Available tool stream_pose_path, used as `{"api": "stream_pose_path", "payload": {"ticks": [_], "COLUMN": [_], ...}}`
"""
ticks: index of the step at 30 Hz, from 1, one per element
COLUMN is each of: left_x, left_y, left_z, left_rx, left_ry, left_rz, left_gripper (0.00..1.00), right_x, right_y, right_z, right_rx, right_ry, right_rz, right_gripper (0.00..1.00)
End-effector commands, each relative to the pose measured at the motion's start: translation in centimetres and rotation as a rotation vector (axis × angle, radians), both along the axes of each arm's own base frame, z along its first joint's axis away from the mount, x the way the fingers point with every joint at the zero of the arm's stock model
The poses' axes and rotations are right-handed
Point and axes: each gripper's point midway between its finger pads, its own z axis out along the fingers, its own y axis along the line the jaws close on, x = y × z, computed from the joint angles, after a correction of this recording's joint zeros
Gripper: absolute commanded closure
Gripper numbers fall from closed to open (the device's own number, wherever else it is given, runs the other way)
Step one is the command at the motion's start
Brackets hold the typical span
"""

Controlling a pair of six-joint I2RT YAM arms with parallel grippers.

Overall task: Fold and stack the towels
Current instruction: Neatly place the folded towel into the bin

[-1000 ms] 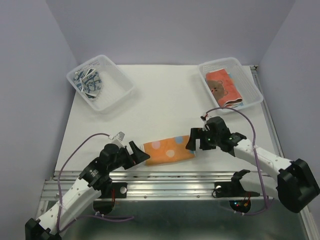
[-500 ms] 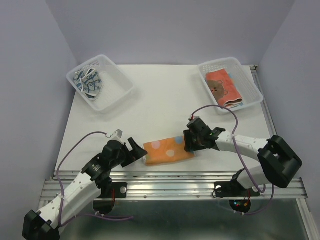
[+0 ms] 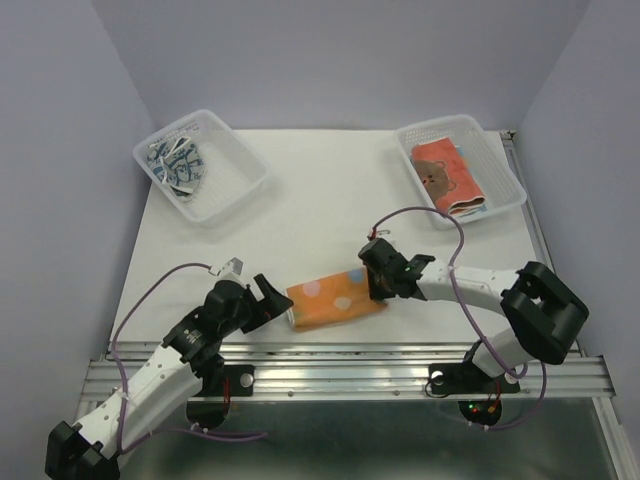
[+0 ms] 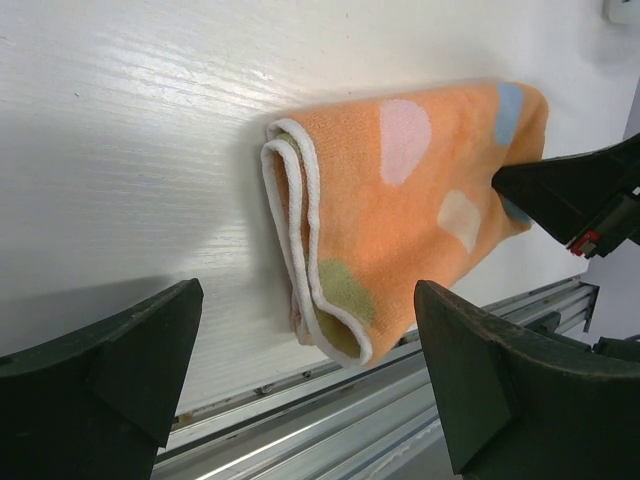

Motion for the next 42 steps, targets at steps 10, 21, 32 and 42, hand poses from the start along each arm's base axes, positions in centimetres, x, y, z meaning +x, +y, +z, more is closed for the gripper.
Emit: {"api": "stream_pose_path", "payload": {"ticks": [10, 21, 32, 42], "left_x": [1.9, 4.0, 7.2, 10.0], "left_y": [0.7, 1.0, 0.8, 1.2], "left_z": [2.4, 5.5, 7.9, 8.9], "left_rx": [-0.003, 0.041, 0.208, 0.317], "left_ry": [-0.073, -0.135, -0.147, -0.129], "left_rz": [0.094, 0.136, 0.121, 0.152], "left_gripper": [0.01, 0.01, 0.01, 0.01], "right_x": [9.3, 8.7, 9.8, 11.3], "right_y": [-6.4, -10.2, -15.1, -21.0], "right_z": [6.2, 14.3, 15.6, 20.2], "right_rx": [-0.278, -0.386, -0.61, -0.86], "right_ry": [-0.315, -0.601, -0.545, -0.515], "right_rz": [0.164, 0.385, 0.584, 0.733], "right_gripper": [0.99, 0.99, 0.99, 0.99]}}
